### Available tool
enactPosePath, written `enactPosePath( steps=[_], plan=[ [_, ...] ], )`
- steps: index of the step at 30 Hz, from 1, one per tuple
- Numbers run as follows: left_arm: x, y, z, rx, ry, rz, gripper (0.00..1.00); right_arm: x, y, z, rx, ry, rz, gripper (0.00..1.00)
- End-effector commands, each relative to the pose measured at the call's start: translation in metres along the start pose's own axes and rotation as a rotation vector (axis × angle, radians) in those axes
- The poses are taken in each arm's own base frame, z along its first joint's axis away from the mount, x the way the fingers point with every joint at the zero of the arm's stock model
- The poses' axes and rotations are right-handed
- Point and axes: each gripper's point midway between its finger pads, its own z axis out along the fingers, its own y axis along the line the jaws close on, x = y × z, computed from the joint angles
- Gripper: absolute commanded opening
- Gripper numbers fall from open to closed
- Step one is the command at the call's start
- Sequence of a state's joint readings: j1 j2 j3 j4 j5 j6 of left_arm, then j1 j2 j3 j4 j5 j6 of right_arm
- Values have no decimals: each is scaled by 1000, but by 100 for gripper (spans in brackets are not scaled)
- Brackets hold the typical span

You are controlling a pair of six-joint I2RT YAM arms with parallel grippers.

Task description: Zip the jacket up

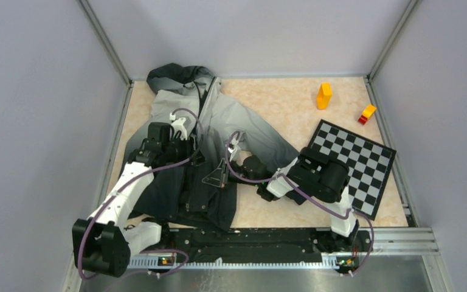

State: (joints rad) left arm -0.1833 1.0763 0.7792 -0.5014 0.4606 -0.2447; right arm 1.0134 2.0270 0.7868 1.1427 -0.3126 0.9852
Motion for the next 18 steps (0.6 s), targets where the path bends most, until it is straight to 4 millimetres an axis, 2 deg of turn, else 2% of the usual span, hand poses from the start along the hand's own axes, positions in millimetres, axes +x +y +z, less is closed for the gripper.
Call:
enactPosePath(
  steps=[1, 4, 7, 12, 15, 18],
  plan=[
    [11, -7, -11, -4, -23, -123, 54, -9, 31, -1, -164, 18, -6, 0],
    [9, -3, -22, -56, -62, -158, 52, -13, 27, -2, -178, 32, 16, 0],
    [20, 1, -25, -97, -29, -229, 50, -15, 25, -5, -196, 33, 41, 0],
    [38, 2, -15, -77, 17, -296, 47, -11, 20, -1, -197, 52, 55, 0],
    [50, 4, -7, -61, 64, -307, 38, -13, 17, -1, -184, 46, 44, 0],
    [54, 3, -2, -41, 83, -306, 27, -14, 16, 1, -172, 44, 34, 0]
  ],
)
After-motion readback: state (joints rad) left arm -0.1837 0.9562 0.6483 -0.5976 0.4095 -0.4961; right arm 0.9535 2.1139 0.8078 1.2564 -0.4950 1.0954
